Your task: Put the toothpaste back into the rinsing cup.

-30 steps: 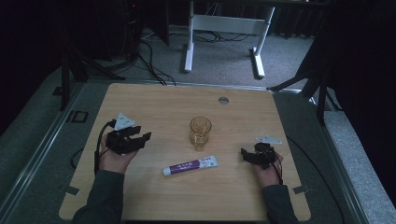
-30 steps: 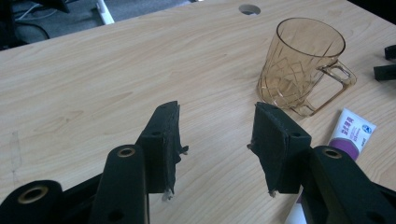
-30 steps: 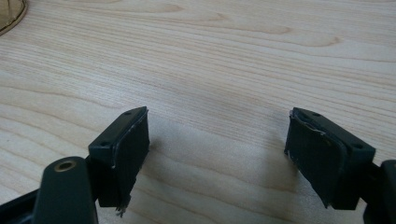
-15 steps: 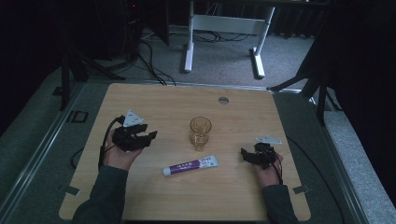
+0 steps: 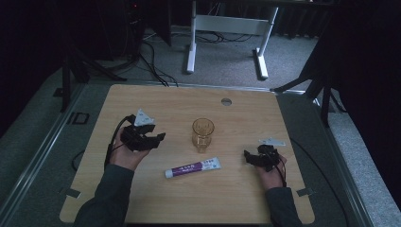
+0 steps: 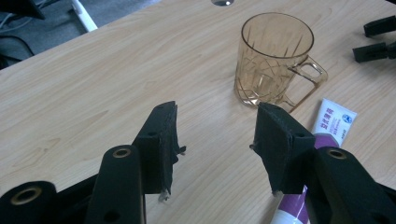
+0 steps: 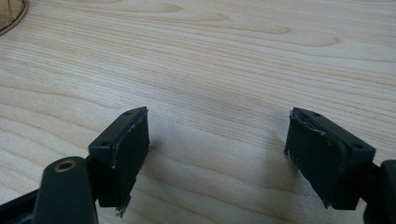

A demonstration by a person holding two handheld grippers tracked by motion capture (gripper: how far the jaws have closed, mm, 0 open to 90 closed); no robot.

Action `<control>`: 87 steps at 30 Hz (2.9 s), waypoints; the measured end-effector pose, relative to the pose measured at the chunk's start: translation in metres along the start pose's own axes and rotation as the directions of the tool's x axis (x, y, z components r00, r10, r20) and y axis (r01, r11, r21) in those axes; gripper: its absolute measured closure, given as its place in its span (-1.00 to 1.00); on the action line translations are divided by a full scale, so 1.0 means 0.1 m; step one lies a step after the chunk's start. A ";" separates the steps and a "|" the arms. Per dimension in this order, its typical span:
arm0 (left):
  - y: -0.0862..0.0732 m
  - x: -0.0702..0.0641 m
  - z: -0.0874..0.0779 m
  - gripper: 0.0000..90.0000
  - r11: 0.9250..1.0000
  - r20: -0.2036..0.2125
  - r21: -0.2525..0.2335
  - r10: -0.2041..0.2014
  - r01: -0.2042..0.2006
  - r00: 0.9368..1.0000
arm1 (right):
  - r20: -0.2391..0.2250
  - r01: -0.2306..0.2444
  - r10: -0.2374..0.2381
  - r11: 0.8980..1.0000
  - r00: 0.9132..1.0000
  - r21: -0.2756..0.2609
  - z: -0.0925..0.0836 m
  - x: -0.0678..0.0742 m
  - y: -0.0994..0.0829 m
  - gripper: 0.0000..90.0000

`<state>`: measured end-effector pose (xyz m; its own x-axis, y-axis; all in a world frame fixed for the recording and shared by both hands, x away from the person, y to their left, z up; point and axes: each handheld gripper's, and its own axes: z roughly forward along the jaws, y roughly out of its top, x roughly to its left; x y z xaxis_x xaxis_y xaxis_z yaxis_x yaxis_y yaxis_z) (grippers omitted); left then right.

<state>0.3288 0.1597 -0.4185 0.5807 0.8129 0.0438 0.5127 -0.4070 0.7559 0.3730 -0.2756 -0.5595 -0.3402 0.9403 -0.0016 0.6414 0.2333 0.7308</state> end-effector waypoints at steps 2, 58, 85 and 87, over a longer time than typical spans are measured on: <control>0.01 -0.02 0.02 0.11 1.000 0.001 0.013 0.005 -0.005 1.000 | 0.000 0.000 0.000 1.000 1.000 0.000 0.00 0.00 0.00 -0.53; 0.28 -0.42 0.33 0.17 0.973 0.106 0.138 0.173 -0.187 0.979 | 0.000 -0.001 0.001 1.000 1.000 0.000 0.00 0.00 0.00 -0.53; 0.35 -0.63 0.59 0.22 0.950 0.164 0.188 0.221 -0.250 0.962 | -0.001 -0.001 0.001 1.000 1.000 0.000 0.00 0.00 0.00 -0.53; 0.35 -0.63 0.60 0.22 0.947 0.167 0.195 0.223 -0.254 0.961 | -0.001 -0.001 0.001 1.000 1.000 0.000 0.00 0.00 0.00 -0.53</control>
<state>0.3485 0.0691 -0.4341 0.7775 0.6207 0.1014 0.4619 -0.6729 0.5778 0.3730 -0.2755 -0.5595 -0.3402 0.9404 -0.0004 0.6418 0.2325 0.7308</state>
